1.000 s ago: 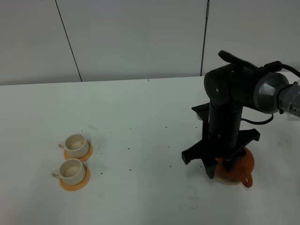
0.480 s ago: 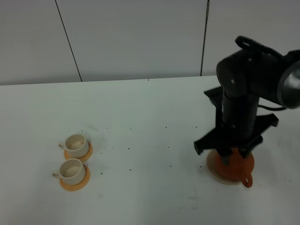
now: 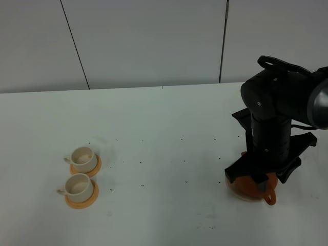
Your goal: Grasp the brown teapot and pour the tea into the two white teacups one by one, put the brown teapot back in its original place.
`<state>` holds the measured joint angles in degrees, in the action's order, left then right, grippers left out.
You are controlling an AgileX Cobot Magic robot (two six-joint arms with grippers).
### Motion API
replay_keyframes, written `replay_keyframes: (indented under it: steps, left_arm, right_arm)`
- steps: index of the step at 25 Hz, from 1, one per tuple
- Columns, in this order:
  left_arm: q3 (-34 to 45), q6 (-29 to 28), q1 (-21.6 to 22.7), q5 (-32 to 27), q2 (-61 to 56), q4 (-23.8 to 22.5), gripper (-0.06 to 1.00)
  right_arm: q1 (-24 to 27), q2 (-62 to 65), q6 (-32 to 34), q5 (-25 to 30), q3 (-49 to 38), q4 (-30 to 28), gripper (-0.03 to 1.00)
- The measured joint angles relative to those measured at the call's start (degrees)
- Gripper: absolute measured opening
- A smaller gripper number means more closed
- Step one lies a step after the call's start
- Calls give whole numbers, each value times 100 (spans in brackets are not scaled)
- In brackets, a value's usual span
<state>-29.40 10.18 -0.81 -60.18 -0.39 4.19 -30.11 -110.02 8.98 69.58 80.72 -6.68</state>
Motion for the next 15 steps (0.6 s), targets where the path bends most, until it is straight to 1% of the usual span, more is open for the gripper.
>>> replay_keyframes:
  steps: [5,15]
  left_arm:
    - [0,-1,0,0,0,0,43]
    - [0,-1,0,0,0,0,43]
  right_arm:
    - [0,-173,-170,-10,0,-42,40]
    - [0,-381,-213,-188,0,-83,40]
